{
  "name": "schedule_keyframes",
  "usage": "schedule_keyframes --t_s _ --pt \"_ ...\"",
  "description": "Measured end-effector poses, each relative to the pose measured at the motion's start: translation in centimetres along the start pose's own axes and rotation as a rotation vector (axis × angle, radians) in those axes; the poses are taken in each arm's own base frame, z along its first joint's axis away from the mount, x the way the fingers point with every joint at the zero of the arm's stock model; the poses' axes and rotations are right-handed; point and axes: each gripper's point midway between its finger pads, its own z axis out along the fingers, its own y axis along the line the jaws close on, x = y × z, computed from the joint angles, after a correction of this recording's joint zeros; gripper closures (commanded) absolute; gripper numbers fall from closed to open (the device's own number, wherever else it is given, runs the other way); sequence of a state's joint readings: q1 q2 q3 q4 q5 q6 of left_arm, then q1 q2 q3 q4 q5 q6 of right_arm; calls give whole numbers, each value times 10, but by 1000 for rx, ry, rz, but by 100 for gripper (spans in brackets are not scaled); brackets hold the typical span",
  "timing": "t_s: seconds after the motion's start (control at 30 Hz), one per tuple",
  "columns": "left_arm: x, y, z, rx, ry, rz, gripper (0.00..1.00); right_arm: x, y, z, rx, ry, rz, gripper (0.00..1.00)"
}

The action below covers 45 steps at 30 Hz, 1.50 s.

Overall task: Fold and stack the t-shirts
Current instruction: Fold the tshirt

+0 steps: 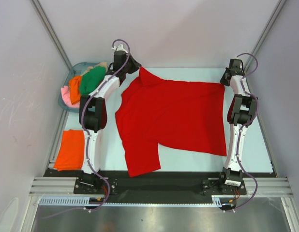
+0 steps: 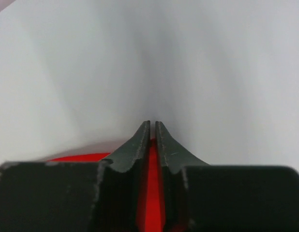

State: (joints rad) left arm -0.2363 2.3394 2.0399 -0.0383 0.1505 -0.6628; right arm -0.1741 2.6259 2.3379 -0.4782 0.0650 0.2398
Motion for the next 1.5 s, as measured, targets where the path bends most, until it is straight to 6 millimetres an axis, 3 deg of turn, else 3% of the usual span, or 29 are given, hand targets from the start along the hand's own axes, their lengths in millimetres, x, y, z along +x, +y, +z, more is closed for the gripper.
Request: schedule_keyframes --t_s 0.1,0.33,0.6,0.77,1.03,1.1,1.13,1.23,1.37,1.5 --pt "1 -2 0 8 6 -6 100 -1 -3 0 6 -2 12 100" --pt "-9 -5 -3 32 -11 -45 99 -10 -7 6 -2 -56 28 100" --pt "-38 -22 -21 89 -48 -99 100 -19 1 2 -71 -119 68 100" --pt "-50 -31 -40 101 -66 -105 100 -29 10 -25 -122 -142 90 100" --pt "-66 -43 -61 123 -89 -101 100 -66 20 -79 -193 -234 108 100" --pt "-67 -44 -62 129 -88 -105 100 -70 21 -84 -212 -238 120 82" --pt "-67 -44 -62 129 -86 -108 100 -72 21 -85 -221 -237 128 66" --pt "-65 -43 -62 131 -79 -117 100 -70 18 -78 -217 -201 139 50" --pt "-66 -45 -63 136 -79 -132 100 -70 14 -56 -184 -171 140 42" --pt "-64 -47 -63 148 -70 -134 100 -47 15 -35 -152 -104 125 41"
